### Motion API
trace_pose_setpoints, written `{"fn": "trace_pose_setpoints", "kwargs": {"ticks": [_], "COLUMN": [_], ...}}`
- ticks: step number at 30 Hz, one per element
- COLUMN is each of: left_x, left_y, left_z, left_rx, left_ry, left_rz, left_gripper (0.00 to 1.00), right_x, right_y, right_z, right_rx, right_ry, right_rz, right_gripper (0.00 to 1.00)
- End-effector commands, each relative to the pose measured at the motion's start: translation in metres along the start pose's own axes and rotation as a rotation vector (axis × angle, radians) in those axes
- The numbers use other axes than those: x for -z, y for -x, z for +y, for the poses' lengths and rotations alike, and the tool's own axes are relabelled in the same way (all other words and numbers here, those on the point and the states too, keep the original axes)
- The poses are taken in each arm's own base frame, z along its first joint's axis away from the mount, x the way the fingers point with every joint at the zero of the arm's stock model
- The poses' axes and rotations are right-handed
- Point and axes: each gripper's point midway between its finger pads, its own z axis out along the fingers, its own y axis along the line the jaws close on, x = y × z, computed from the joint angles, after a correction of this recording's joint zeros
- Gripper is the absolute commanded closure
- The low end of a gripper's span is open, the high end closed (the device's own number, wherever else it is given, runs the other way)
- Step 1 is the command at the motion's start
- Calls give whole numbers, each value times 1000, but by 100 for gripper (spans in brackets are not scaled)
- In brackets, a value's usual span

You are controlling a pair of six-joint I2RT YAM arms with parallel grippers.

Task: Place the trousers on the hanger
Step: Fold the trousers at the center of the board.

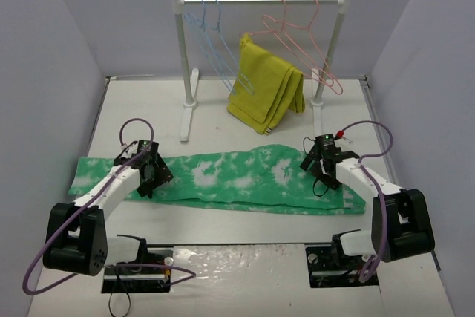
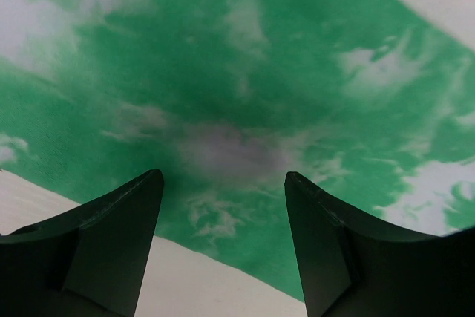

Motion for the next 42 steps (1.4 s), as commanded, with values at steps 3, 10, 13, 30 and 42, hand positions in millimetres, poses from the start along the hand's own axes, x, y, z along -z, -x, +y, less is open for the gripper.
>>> {"fn": "trace_pose_setpoints", "kwargs": {"ticks": [3, 10, 13, 30, 42], "left_x": [-26, -28, -20, 138, 154], "left_y": [-9, -7, -1, 48, 26], "left_z": [-5, -10, -16, -45, -51], "left_rx": [148, 160, 156, -154, -243], "left_ry": [-13, -38, -69, -361, -467], "left_rz": [46, 34, 18, -218, -150], "left_gripper": [37, 36, 36, 36, 36], "right_x": [-32, -53, -49, 24, 0], "right_y": [15, 62, 88, 106, 52], "right_z": [-32, -65, -70, -153, -188], "right_rx": [-181, -306, -285, -483, -621], "right_ry": [-58, -106, -135, -303, -371], "right_rz": [35, -34, -101, -184, -5], "right_gripper": [16, 14, 13, 0, 0]}}
